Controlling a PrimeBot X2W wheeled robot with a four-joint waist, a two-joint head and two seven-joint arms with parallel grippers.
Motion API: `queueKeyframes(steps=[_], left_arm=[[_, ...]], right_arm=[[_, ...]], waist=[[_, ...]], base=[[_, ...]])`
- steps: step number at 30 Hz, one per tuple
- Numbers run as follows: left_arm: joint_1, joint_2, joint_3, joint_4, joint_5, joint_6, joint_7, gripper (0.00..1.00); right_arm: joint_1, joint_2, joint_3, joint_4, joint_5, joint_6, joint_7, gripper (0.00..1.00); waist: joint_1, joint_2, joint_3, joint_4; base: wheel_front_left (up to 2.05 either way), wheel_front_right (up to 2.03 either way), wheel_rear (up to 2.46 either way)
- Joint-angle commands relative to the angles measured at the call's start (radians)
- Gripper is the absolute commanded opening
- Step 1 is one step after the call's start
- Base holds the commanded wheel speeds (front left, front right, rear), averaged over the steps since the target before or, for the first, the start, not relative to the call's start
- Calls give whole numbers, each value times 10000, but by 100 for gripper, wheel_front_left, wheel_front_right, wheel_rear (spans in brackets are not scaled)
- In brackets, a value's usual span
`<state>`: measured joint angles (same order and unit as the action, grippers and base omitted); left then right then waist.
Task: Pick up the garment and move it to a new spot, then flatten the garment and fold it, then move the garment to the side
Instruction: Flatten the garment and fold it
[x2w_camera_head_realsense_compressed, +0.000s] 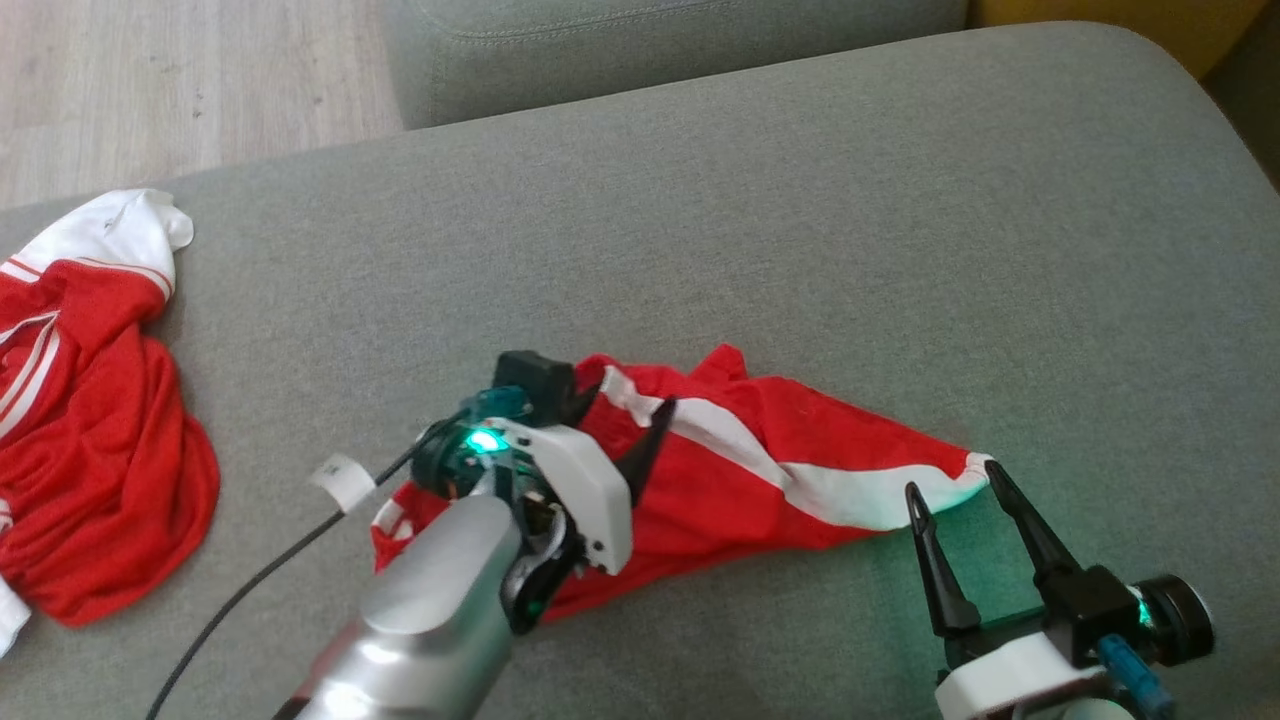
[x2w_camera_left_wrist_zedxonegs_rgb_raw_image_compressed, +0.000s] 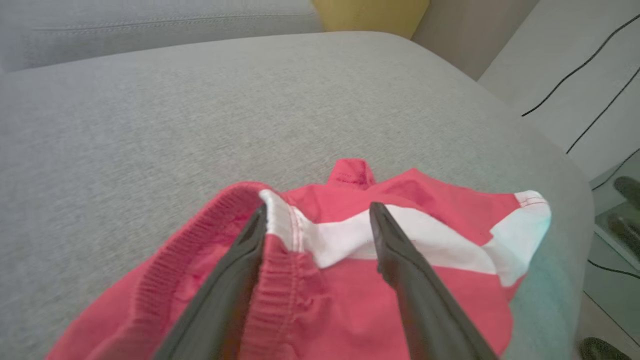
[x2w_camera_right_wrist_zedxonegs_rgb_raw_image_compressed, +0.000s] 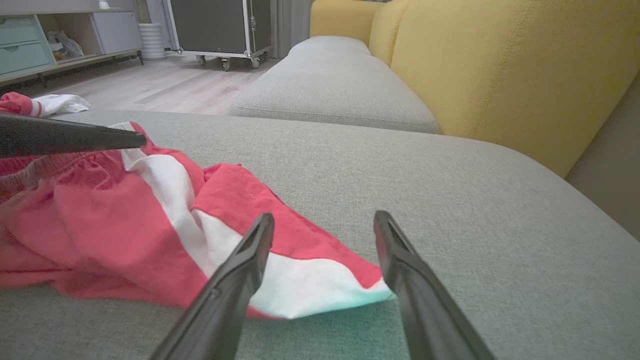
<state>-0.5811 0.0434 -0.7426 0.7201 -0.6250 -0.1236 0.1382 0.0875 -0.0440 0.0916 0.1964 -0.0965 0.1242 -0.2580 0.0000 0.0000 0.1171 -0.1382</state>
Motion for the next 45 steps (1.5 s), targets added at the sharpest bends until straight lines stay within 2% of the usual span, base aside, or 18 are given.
queueKeyframes(steps=[1, 6, 9, 10, 11, 13, 15, 16, 17, 21, 25, 31, 36, 41, 45], left_arm=[[-439, 69, 173, -393, -64, -41, -83, 100], [-566, 130, -206, -585, 16, -44, 26, 100], [-557, 283, -344, -530, 195, 158, 148, 100], [-548, 297, -324, -542, 189, 195, 106, 94], [-541, 303, -300, -557, 174, 224, 58, 81], [-529, 302, -223, -591, 120, 292, -64, 71], [-543, 311, -120, -609, 70, 383, -215, 37], [-536, 305, -58, -616, 15, 418, -282, 3], [-536, 302, -53, -610, -5, 421, -296, 0], [-493, 341, 10, -571, -92, 442, -402, 0], [-427, 560, 457, -863, -394, 392, -1046, 0], [-499, 1618, 1148, -1609, -664, 421, -1287, 0], [-353, 2532, 1402, -1988, -503, 746, -1236, 0], [-127, 2951, 1436, -2288, -493, 704, -1289, 0], [28, 3071, 1449, -2499, -547, 626, -1415, 0]], right_arm=[[-368, -62, 235, -296, 99, 65, -38, 100], [-345, -62, 280, -309, 146, 65, -38, 100], [-313, -62, 340, -316, 198, 65, -38, 100], [-307, -62, 351, -322, 205, 65, -38, 100], [-300, -62, 357, -328, 209, 65, -38, 100], [-279, -62, 358, -333, 207, 65, -38, 100], [-272, -62, 353, -335, 202, 65, -38, 100], [-271, -62, 348, -336, 201, 65, -38, 100], [-269, -62, 341, -337, 201, 65, -38, 100], [-231, -62, 296, -354, 202, 65, -38, 100], [-168, -62, 177, -376, 265, 65, -38, 100], [-198, -62, -91, -349, 344, 65, -38, 100], [-234, -62, -209, -175, 813, 65, -38, 100], [-644, -62, -9, 247, 1761, 65, -38, 100], [-1262, -62, 227, 761, 2440, 65, -38, 100]], waist=[[0, 0, 3, 8], [0, 0, -12, 15], [0, 0, -46, -21], [0, 0, -51, -31], [0, 0, -60, -39], [0, 0, -76, -48], [0, 0, -84, -55], [0, 0, -87, -57], [0, 0, -91, -54], [0, 0, -122, -7], [0, 0, -145, 143], [0, 0, -109, 520], [0, 0, -140, 776], [0, 0, -112, 935], [0, 0, -18, 1001]], base=[[0, 0, 0], [0, 0, 0], [0, 0, 0], [0, 0, 0], [0, 0, 0], [0, 0, 0], [0, 0, 0], [0, 0, 0], [0, 0, 0], [0, 0, 0], [0, 0, 0], [0, 0, 0], [0, 0, 0], [0, 0, 0], [0, 0, 0]])
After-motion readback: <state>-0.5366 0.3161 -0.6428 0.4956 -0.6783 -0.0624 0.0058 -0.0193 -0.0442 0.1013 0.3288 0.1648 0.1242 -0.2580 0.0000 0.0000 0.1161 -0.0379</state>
